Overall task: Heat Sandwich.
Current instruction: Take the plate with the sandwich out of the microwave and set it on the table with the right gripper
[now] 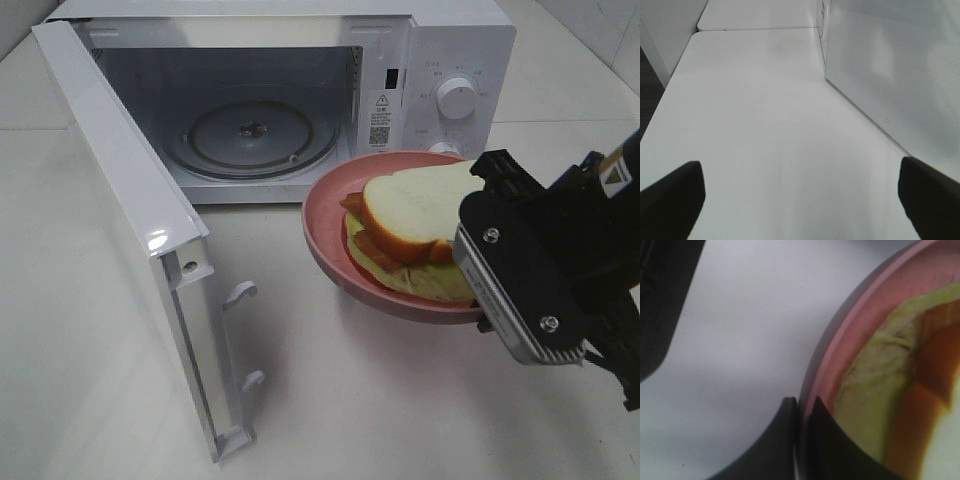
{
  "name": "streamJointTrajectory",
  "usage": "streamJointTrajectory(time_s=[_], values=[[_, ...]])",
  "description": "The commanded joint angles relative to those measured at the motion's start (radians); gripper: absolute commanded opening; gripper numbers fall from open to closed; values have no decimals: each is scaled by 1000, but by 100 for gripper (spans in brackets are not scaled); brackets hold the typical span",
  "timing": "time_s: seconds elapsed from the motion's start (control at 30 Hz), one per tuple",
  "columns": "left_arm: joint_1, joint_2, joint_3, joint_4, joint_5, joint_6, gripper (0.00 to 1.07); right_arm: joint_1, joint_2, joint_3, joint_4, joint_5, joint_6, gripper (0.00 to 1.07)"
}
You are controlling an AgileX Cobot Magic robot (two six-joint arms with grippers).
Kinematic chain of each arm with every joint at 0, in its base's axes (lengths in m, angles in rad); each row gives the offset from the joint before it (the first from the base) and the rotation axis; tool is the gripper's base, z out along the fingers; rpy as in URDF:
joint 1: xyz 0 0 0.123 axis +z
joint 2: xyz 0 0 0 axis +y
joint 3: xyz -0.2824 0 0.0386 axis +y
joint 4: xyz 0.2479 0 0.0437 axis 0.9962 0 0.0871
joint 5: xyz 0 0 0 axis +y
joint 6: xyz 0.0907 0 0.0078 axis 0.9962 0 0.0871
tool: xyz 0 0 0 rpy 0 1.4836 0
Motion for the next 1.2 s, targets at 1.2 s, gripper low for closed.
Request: streamJointTrajectory(time_s=[1.2], values=[[3,-28,3,-8,-8,-1,101,0,-230,123,-439,242,1100,0]])
